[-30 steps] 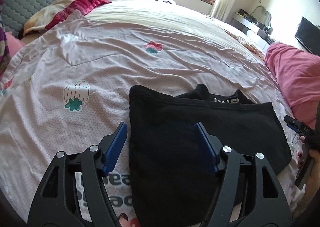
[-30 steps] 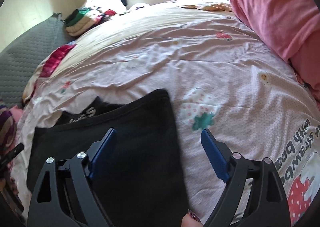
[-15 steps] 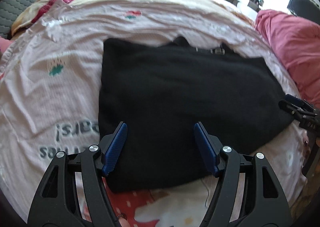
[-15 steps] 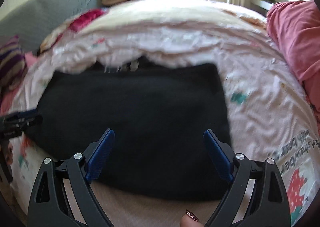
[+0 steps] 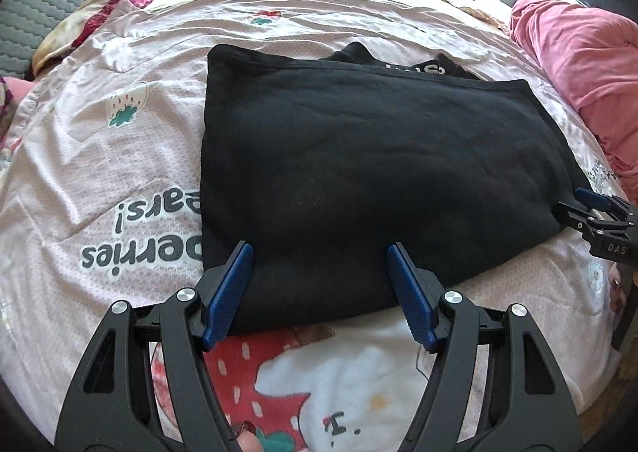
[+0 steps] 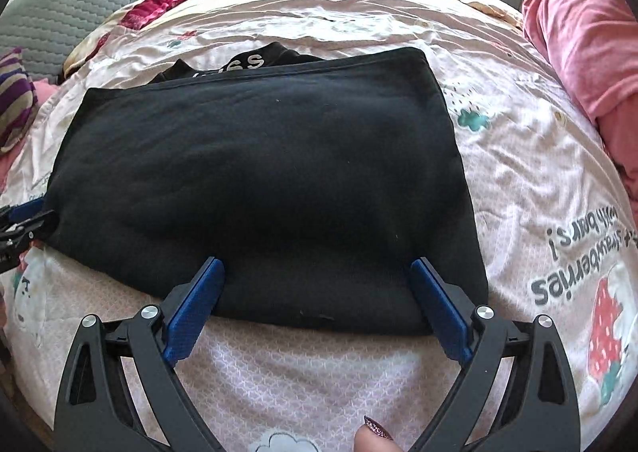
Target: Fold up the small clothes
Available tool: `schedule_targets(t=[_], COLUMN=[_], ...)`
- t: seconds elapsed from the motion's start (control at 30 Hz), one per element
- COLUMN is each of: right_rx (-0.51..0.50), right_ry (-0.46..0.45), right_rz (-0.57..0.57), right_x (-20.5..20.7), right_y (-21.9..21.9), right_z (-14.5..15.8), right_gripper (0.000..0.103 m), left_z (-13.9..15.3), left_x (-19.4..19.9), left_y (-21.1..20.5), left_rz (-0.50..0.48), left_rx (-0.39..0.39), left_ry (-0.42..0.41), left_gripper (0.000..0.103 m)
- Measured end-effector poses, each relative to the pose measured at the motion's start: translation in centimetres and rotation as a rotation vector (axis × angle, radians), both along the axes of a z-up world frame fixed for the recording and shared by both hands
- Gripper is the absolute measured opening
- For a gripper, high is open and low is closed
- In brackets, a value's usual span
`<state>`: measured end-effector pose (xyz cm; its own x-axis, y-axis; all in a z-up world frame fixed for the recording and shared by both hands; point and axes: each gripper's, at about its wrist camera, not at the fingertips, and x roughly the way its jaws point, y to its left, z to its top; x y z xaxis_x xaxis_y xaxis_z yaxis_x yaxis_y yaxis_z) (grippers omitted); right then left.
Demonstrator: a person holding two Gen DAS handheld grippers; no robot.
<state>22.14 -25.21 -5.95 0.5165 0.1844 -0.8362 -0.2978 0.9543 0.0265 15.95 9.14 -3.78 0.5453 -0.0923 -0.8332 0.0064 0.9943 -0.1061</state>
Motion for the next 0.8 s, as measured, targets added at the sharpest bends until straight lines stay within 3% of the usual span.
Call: schedule_targets(t=[0.57,0.8], right_rx=[0.103,0.133], right_ry=[-0.023,-0.043], right_rz=[-0.022,-0.005], right_x=[-1.3,-1.6], right_y=[-0.5,0.0], right_z=[2.4,2.9], right_gripper=[0.095,0.098], left_z=[1.5,2.7], left_x=[-1.0,-1.3], left_y=[-0.4,0.3], left_rz=[-0.029,-0.019], left_rx=[-0.012,-0.084], left_ry=[-0.009,-0.024], left_gripper=[0.071,0.084])
